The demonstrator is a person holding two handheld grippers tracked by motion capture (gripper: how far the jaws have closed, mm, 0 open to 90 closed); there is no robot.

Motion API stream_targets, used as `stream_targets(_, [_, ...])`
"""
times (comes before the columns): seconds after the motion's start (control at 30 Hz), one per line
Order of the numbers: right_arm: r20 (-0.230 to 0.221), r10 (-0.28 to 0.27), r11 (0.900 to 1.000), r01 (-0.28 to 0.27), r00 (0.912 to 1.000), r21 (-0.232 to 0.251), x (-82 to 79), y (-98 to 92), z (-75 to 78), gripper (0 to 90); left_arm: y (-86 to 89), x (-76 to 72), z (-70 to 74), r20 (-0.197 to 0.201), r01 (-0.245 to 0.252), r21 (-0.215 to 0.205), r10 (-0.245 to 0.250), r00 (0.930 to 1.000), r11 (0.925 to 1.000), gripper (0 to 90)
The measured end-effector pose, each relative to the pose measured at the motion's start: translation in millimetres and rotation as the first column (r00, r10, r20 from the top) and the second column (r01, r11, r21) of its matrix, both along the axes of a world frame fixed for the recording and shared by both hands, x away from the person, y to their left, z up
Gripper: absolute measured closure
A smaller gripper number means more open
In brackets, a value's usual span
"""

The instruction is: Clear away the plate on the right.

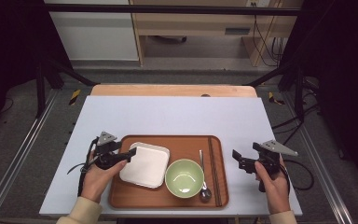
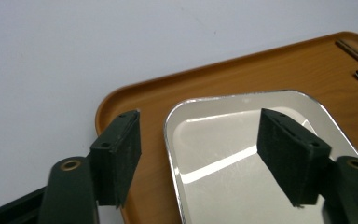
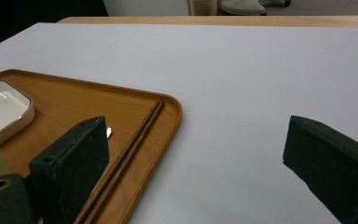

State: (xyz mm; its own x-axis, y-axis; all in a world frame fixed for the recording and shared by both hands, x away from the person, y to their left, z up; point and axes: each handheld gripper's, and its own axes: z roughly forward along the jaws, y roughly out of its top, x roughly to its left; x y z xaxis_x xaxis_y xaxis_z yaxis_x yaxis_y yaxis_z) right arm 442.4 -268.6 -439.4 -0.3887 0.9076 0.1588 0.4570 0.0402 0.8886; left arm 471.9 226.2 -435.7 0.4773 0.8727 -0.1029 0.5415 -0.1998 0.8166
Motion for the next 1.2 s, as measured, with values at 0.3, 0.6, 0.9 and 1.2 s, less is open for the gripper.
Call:
stream_targets(0.3, [0.034,0.004,1.000,-0.004,0.9994,-0.004,-1.6,2.1,2.8,6.4,2.4,-5.0,15.0,0.146,0.065,-0.007,-0.063,0.9873,0.9979,17.5])
stream_targets(0.6, [0.101,-0.003,0.999,0.007,0.9949,-0.042,-4.0,0.9,4.2,7.2,18.7,-11.7,24.8,0.269,0.131,0.011,-0.129,0.9544,0.9914,9.9])
stream_targets(0.9, [0.142,-0.031,0.995,0.044,0.9893,-0.085,-8.7,-5.0,7.0,8.0,54.8,-23.4,14.4,0.355,0.104,-0.012,-0.093,0.9303,0.9945,6.2])
stream_targets(1.2, [0.168,-0.009,0.992,0.030,0.9857,-0.121,-16.6,-11.1,-0.5,7.1,77.8,-29.9,-2.8,0.397,0.081,-0.018,-0.067,0.9152,0.9965,5.6])
